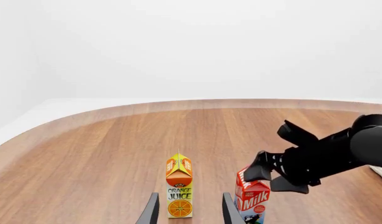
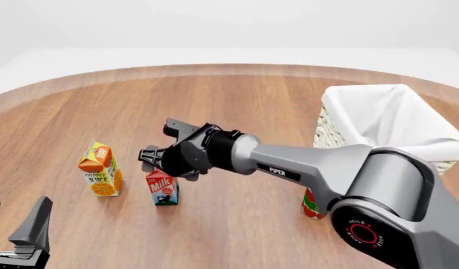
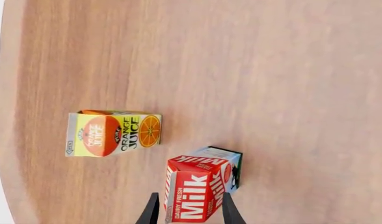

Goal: Pick the milk and place it in the basket.

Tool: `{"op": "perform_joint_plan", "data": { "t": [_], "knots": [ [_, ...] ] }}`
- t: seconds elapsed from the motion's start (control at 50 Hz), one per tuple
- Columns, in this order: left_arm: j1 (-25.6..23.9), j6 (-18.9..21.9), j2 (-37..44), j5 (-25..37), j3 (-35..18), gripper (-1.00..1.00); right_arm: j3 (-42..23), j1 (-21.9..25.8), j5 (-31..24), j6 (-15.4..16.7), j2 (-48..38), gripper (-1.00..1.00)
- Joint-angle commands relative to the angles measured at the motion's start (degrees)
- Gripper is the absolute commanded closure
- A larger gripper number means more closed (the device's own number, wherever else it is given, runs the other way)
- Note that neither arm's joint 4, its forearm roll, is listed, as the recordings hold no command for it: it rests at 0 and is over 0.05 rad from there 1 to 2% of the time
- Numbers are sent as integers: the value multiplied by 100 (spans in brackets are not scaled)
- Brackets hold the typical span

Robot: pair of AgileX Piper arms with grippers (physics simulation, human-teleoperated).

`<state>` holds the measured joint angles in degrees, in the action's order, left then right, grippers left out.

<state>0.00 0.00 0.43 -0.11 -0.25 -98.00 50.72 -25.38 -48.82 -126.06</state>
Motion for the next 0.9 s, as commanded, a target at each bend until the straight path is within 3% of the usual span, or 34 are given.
{"op": "perform_joint_plan", "data": {
  "t": [0.02, 0.9],
  "knots": [
    [0, 0, 1, 0, 0, -100, 13, 27, 39, -42, -47, -100],
    [-1, 0, 0, 0, 0, -100, -43, 108, 134, -173, -215, -100]
  ]
}}
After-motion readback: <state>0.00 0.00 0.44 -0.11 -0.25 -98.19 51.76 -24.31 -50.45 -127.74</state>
